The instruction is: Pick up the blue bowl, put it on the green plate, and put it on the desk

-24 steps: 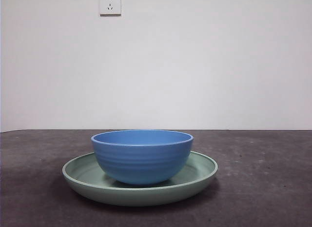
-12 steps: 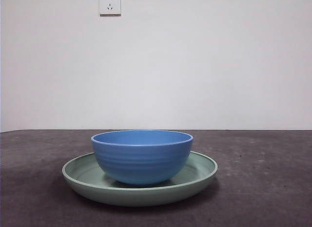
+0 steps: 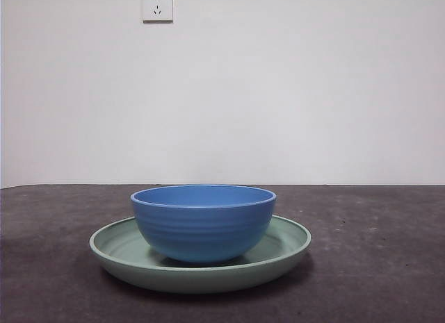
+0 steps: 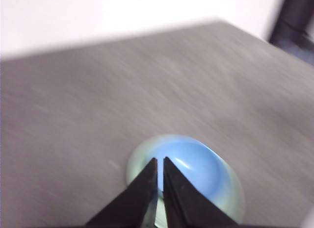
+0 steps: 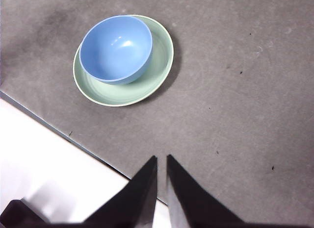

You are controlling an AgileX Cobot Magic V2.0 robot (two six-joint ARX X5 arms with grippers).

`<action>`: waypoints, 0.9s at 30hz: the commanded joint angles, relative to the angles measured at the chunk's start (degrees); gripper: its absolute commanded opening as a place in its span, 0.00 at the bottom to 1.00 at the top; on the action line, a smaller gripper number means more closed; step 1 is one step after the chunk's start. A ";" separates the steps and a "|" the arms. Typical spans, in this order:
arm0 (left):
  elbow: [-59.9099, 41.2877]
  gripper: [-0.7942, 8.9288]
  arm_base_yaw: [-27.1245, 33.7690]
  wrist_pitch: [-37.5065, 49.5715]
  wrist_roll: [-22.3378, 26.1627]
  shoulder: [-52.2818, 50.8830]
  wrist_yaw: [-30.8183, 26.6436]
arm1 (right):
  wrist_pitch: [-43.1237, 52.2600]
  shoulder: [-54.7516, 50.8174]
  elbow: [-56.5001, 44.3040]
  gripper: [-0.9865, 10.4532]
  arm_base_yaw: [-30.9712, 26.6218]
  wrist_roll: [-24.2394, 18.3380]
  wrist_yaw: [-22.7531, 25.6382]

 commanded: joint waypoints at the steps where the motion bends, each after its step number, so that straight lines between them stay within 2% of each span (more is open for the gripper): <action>1: -8.70 0.10 4.70 12.50 1.49 -4.85 -0.28 | 0.26 0.17 1.05 0.11 0.35 -0.46 0.07; 6: -24.30 0.10 10.47 28.94 1.46 -13.77 -0.28 | 0.26 0.17 1.07 0.11 0.35 -0.46 0.07; 9: -31.95 0.10 12.59 34.27 2.23 -18.36 -0.72 | 0.26 0.17 1.07 0.11 0.35 -0.46 0.04; 11: -35.91 0.10 13.57 36.11 0.96 -20.90 -4.15 | 0.26 0.17 1.07 0.11 0.35 -0.46 0.07; 14: -39.91 0.10 13.94 36.68 -3.54 -22.58 -10.75 | 0.26 0.17 1.07 0.11 0.35 -0.46 0.07; 18: -43.74 0.10 13.97 36.48 -5.84 -22.64 -17.97 | 0.26 0.17 1.07 0.11 0.35 -0.46 0.04; 21: -46.18 0.10 13.99 36.41 -7.23 -23.34 -19.82 | 0.26 0.17 1.07 0.11 0.35 -0.46 0.07; 27: -46.36 0.10 14.58 32.57 -6.99 -24.46 -22.29 | 0.28 0.17 1.07 0.11 0.35 -0.46 0.07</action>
